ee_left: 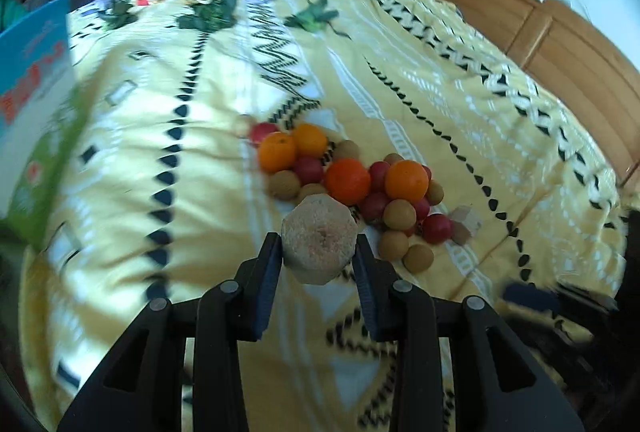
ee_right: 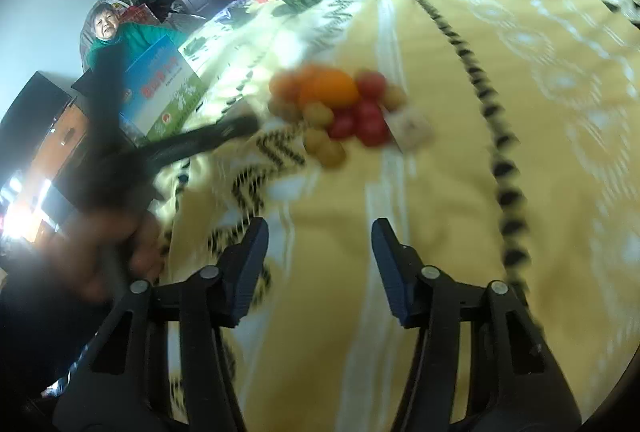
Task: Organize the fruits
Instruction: 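Close the right gripper on a small brown round fruit while the left gripper lifts the chunk, then carry both held items over the steel bowl and lower them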
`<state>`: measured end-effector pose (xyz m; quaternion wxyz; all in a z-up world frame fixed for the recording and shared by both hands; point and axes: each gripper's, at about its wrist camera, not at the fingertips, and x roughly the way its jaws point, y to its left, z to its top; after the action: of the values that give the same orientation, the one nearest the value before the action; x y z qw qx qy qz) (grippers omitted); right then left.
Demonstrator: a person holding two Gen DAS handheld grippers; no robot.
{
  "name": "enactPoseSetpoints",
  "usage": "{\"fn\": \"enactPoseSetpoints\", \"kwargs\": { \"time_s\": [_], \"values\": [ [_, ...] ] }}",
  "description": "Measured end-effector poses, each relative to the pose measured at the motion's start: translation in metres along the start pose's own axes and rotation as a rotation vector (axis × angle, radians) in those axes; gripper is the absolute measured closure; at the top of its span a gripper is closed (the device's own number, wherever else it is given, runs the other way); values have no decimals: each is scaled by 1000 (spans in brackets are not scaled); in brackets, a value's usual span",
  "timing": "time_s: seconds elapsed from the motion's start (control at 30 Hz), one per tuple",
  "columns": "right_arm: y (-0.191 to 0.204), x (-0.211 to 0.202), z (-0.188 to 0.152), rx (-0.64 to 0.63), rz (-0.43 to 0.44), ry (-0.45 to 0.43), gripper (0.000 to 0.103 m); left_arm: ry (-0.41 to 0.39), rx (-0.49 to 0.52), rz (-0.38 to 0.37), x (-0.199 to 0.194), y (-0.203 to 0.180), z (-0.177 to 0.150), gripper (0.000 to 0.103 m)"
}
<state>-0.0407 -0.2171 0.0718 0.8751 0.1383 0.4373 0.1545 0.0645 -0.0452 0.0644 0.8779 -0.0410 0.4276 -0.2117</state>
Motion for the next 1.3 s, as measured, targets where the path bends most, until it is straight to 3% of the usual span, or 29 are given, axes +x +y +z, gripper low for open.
{"fn": "enactPoseSetpoints", "kwargs": {
  "time_s": [0.2, 0.33, 0.4, 0.53, 0.83, 1.03, 1.3],
  "values": [
    [4, 48, 30, -25, -11, 34, 61, -22, -22, -11, -26, 7, -3, 66],
    [1, 66, 31, -39, -50, 69, 62, -21, -21, -27, -30, 6, -2, 66],
    [-2, 70, 29, -35, -60, 81, 67, -23, -21, -31, -31, 4, -3, 66],
    [-6, 68, 29, -23, -67, 69, 79, -28, -23, -32, -39, 2, -5, 66],
    [28, 15, 42, -74, -22, -45, 79, -129, -54, 31, -105, 22, -2, 66],
    [102, -31, 63, -168, 90, -136, 79, -234, -124, 118, -173, 55, -2, 66],
    [262, -51, 79, -407, 311, -176, 79, -386, -272, 323, -294, 143, -36, 66]
  ]
}}
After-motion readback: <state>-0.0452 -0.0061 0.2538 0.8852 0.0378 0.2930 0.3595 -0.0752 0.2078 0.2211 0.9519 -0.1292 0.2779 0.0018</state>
